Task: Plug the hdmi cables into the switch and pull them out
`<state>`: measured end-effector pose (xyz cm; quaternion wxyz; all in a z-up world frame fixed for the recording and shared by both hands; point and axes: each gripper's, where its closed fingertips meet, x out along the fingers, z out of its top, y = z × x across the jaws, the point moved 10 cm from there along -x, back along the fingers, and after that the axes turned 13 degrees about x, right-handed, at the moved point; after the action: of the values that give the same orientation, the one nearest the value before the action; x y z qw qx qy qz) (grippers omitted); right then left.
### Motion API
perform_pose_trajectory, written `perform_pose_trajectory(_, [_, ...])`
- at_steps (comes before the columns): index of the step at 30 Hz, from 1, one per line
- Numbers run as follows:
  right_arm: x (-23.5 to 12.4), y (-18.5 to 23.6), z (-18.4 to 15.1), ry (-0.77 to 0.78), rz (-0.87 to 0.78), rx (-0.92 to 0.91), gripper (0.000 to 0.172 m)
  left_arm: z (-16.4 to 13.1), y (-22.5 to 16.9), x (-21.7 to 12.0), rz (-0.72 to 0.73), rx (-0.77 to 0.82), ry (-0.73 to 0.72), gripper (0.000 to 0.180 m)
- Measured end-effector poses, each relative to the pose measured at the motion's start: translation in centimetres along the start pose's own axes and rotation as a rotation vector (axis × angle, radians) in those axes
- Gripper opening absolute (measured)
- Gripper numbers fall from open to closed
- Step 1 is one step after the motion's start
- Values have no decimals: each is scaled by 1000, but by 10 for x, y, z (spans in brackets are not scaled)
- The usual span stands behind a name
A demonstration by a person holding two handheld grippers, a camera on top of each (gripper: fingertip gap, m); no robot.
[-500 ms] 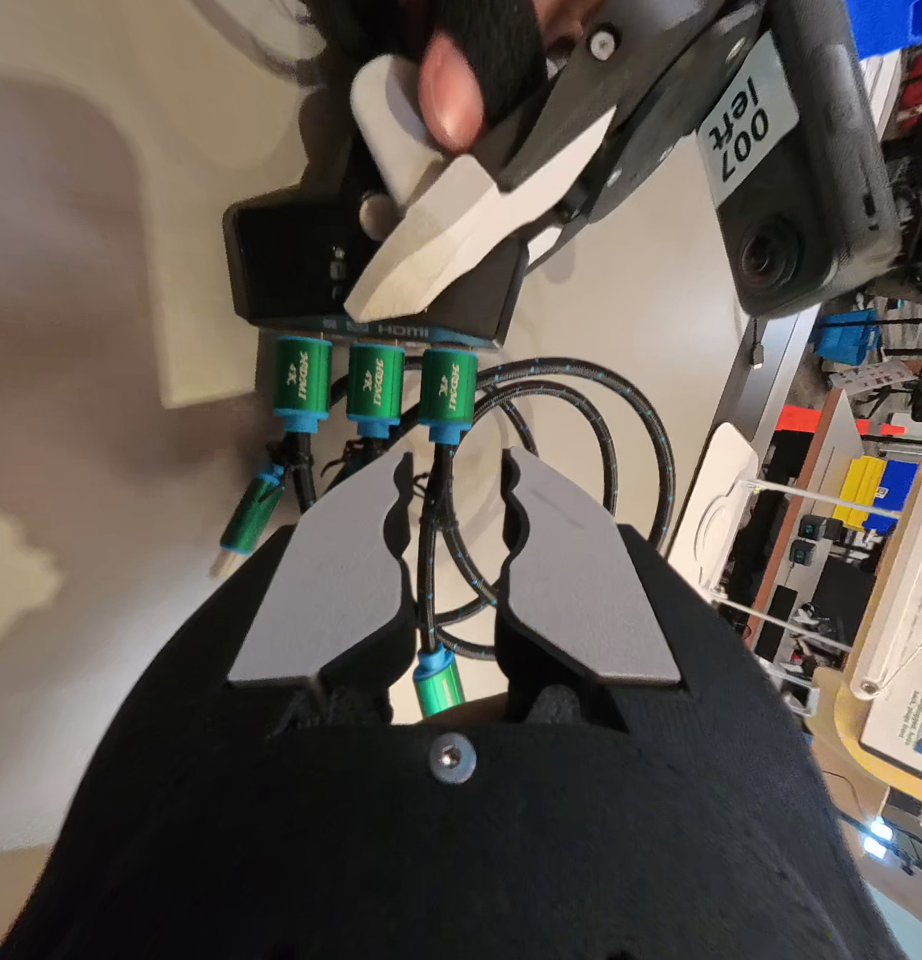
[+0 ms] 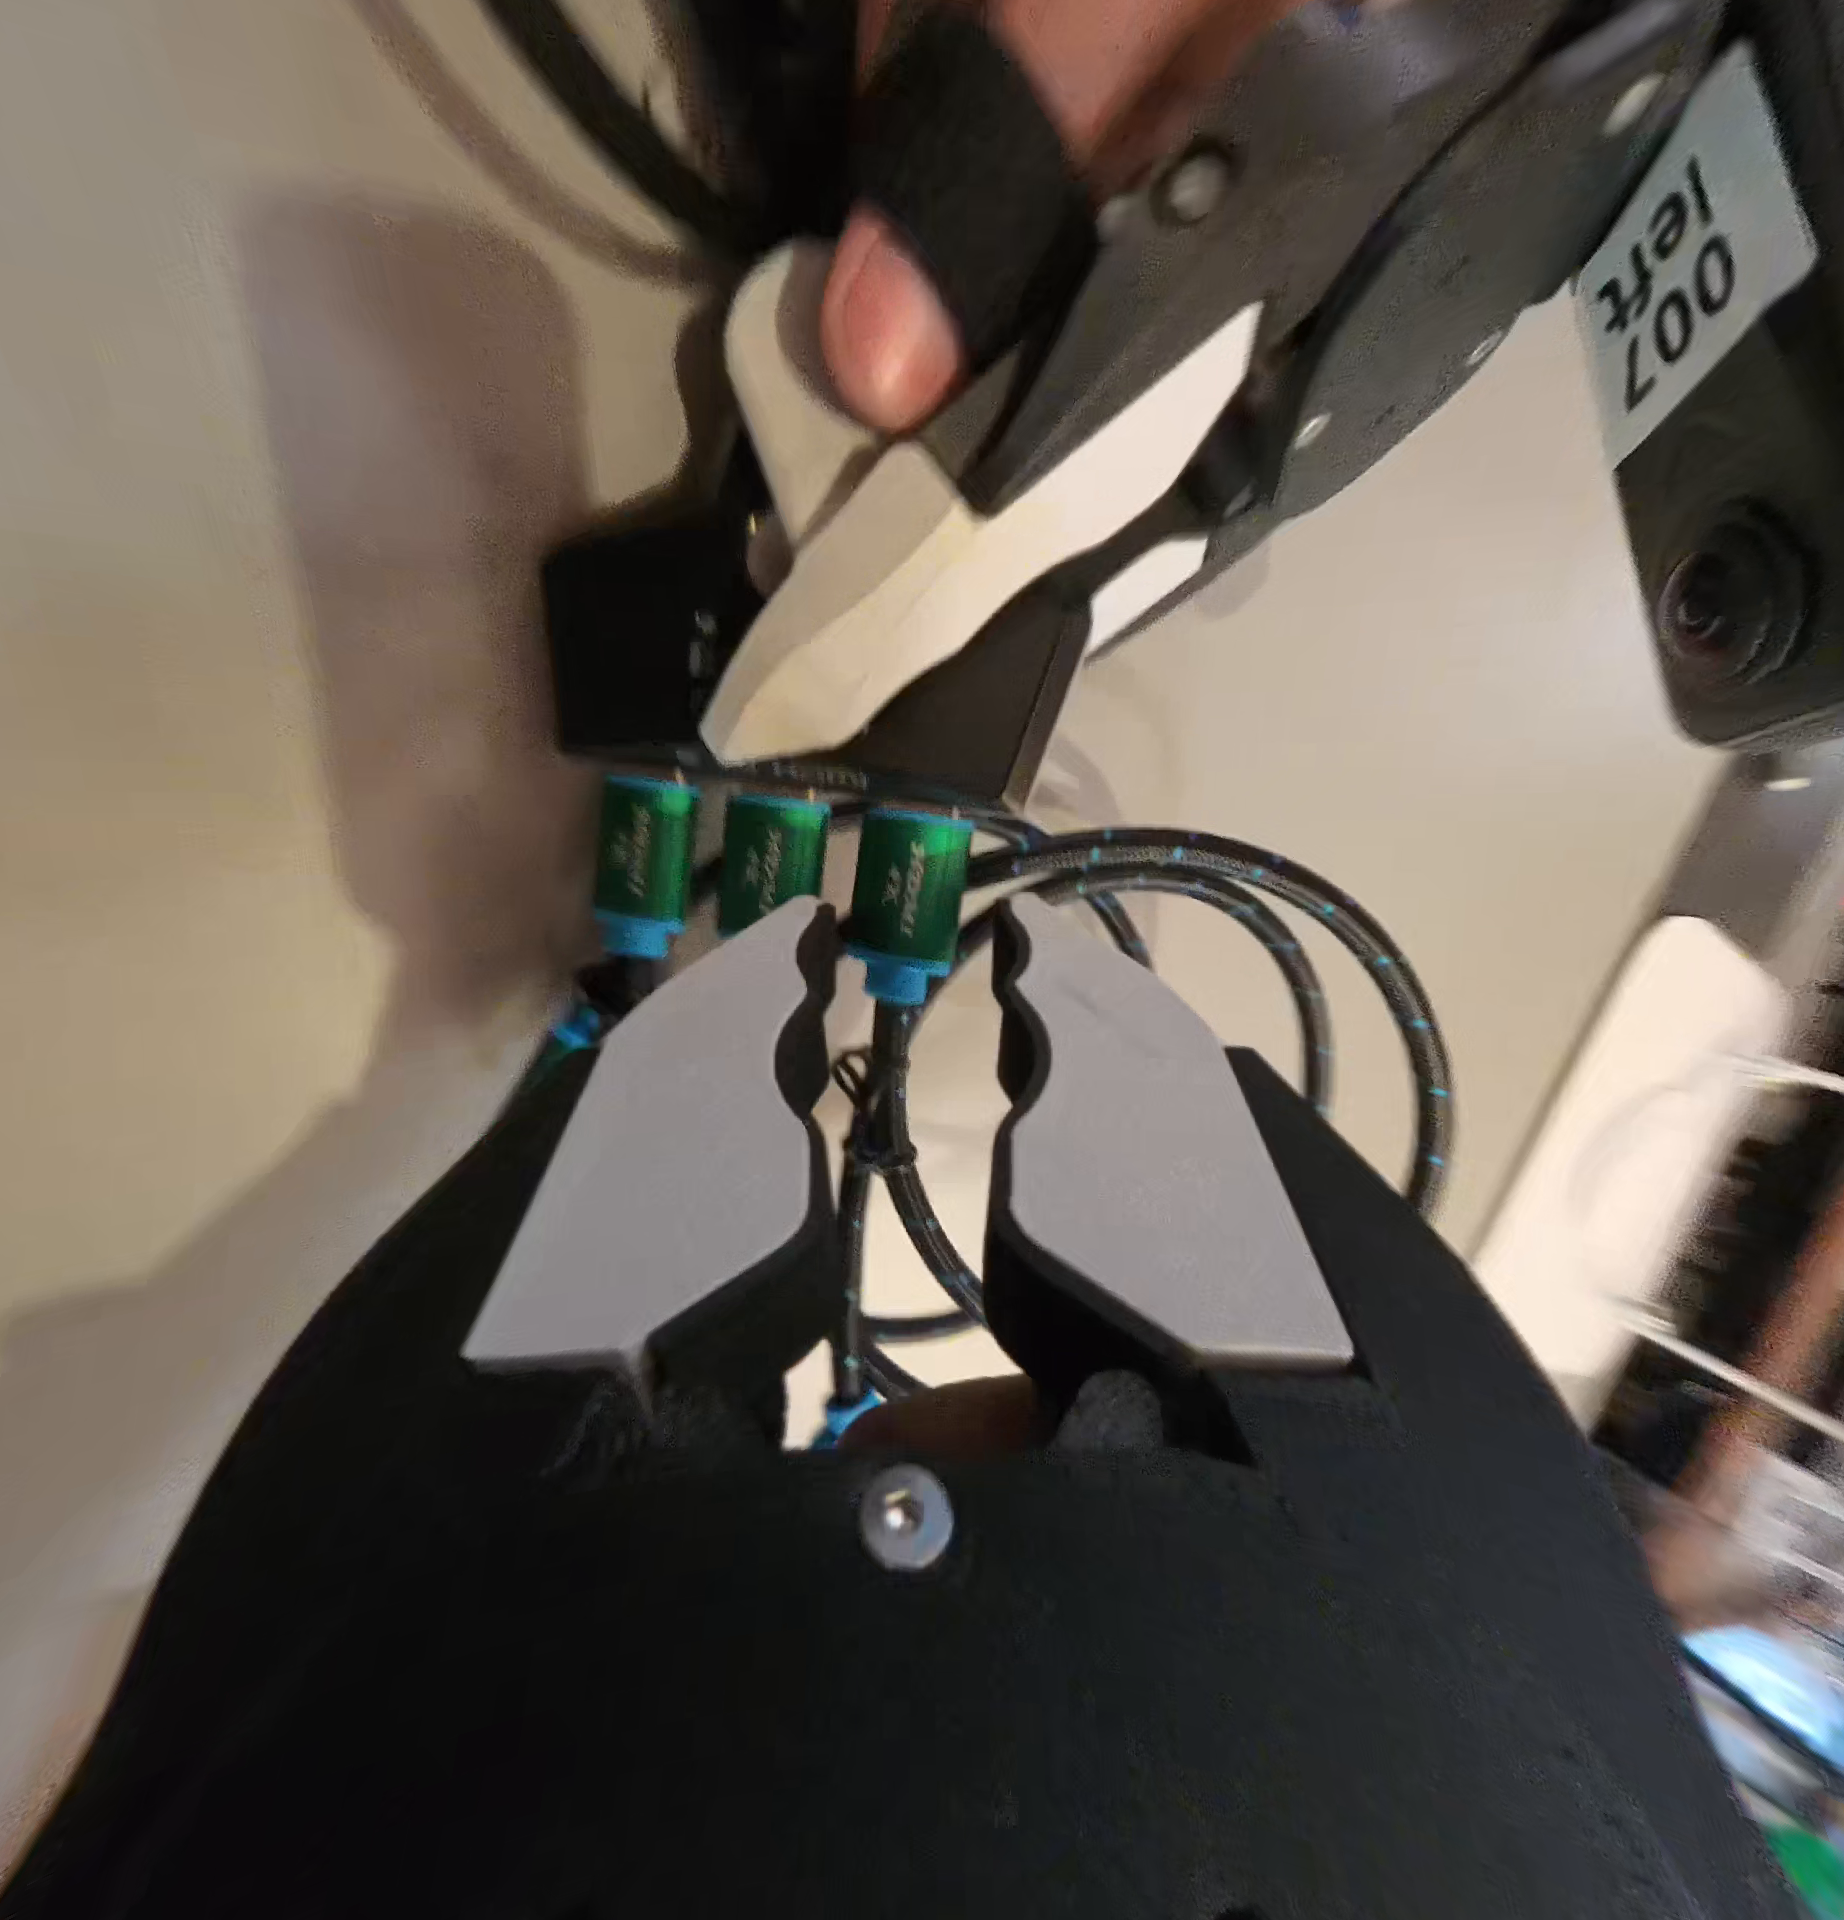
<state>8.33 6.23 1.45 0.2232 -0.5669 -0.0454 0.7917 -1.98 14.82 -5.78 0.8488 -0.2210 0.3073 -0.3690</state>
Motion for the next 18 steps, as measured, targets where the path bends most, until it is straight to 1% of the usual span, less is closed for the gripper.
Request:
perform_pose_trajectory(2, [-2, -5, 2, -42, 114, 114, 27, 1, -2, 1, 21, 35, 1, 24])
perform_pose_trajectory(3, [-1, -7, 1, -30, 121, 133, 25, 2, -2, 1, 30, 48, 2, 24])
perform_pose_trajectory(5, [4, -9, -2, 30, 77, 109, 22, 4, -3, 1, 55, 73, 5, 24])
perform_pose_trajectory(7, [5, -8, -1, 31, 79, 101, 19, 4, -4, 0, 78, 88, 18, 25])
perform_pose_trajectory(12, [4, -5, 1, 15, 45, 30, 20, 4, -5, 0, 76, 91, 17, 25])
perform_pose_trajectory(14, [1, -4, 3, -21, 22, 19, 21, 4, -3, -1, 83, 79, 7, 25])
perform_pose_trajectory(16, [-2, -3, 3, -51, 30, 9, 21, 4, -4, -1, 85, 87, 7, 25])
perform_pose_trajectory(18, [-1, -2, 4, -43, 27, -12, 21, 5, -4, -1, 94, 95, 14, 25])
